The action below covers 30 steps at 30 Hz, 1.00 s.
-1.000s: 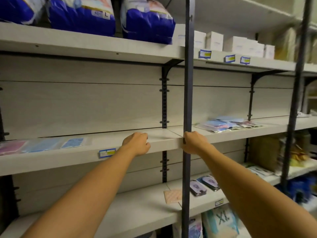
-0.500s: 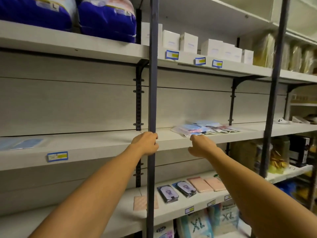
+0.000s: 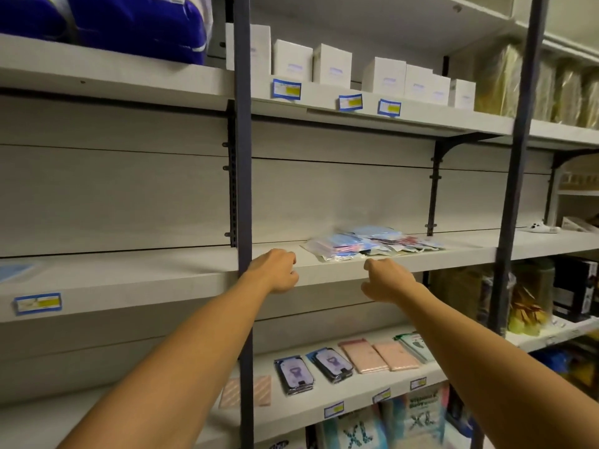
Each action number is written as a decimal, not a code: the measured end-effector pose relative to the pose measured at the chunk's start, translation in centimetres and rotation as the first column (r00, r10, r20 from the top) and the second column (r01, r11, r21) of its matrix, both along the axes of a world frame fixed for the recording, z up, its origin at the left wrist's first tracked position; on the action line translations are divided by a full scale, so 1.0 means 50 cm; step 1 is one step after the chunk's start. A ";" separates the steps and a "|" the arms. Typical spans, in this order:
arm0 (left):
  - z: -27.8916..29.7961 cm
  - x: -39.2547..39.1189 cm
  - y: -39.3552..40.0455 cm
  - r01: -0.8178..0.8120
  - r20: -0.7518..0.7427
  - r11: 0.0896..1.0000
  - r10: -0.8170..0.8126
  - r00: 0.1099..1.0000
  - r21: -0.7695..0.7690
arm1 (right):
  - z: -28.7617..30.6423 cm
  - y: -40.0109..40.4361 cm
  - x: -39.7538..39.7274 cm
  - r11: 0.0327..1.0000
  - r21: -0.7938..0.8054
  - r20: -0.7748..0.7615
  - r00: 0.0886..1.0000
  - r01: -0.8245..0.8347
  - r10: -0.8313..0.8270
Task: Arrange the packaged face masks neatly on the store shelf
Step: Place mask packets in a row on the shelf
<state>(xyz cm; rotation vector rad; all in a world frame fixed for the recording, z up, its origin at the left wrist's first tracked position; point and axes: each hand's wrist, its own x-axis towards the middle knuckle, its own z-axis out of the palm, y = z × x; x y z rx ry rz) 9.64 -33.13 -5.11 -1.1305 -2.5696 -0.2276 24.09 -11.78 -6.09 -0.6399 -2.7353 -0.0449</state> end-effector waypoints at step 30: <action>0.013 -0.313 0.444 -0.079 0.153 0.977 0.049 0.987 0.199 | 0.050 0.467 -0.284 0.997 0.008 -0.272 0.959 0.082 -0.077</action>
